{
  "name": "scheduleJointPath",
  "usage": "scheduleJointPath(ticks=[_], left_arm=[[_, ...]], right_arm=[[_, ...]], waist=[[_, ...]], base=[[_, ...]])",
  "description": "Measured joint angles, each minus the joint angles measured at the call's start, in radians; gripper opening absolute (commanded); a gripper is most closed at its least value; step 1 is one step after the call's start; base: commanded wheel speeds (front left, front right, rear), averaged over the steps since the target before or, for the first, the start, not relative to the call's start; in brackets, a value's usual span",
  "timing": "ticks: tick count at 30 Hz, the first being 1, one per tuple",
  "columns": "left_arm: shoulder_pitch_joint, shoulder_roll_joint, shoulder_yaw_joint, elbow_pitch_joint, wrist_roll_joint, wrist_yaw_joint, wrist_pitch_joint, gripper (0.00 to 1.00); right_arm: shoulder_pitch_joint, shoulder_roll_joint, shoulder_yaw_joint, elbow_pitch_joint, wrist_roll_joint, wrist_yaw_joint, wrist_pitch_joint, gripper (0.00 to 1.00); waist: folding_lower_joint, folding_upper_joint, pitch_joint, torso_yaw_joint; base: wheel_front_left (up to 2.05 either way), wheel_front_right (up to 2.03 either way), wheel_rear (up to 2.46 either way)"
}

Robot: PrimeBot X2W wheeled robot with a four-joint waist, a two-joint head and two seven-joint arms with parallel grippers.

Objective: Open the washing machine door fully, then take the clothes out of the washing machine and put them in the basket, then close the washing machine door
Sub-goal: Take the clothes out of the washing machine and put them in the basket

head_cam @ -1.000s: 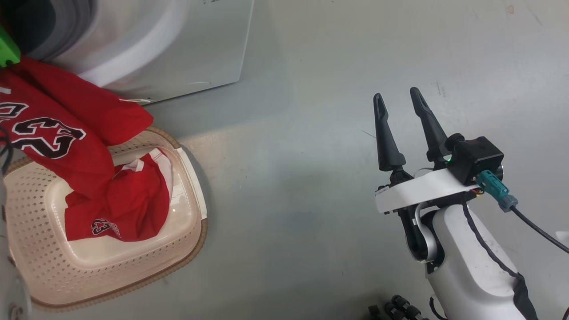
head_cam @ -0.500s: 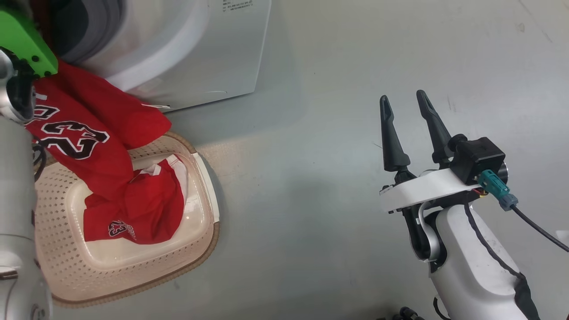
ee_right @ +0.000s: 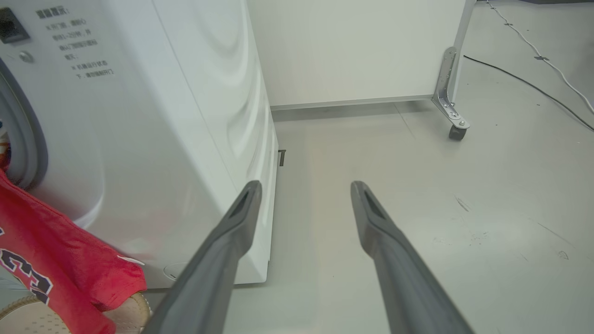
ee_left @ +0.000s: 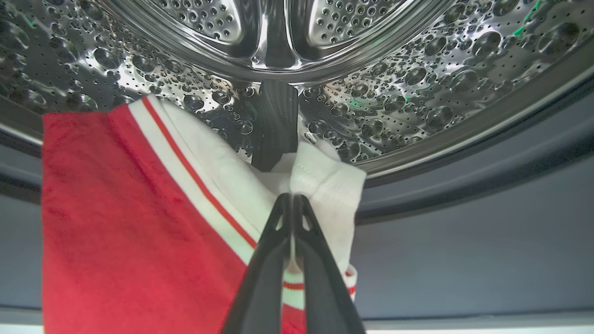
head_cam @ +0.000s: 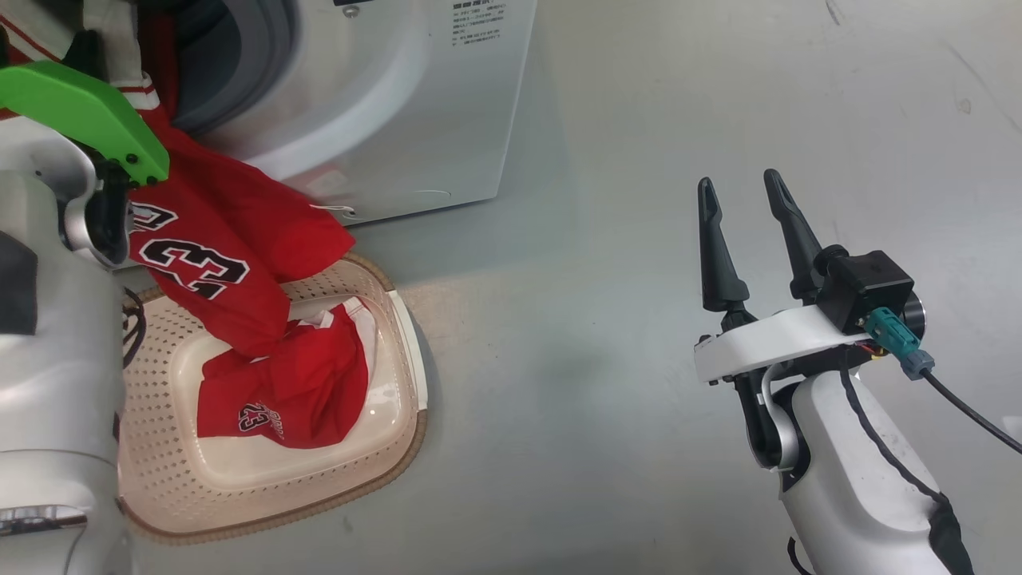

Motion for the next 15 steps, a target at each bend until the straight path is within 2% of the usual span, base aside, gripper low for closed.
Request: scheduleJointPath(ticks=[15], left_arm=[[0.15, -0.034, -0.021, 0.0, -0.017, -0.048, -0.12, 0.0]], right_arm=[[0.024, 0.0, -0.016, 0.013, -0.004, 0.012, 0.0, 1.0]], waist=[[0.0, 0.0, -0.067, 0.056]], base=[[0.0, 0.0, 0.0]])
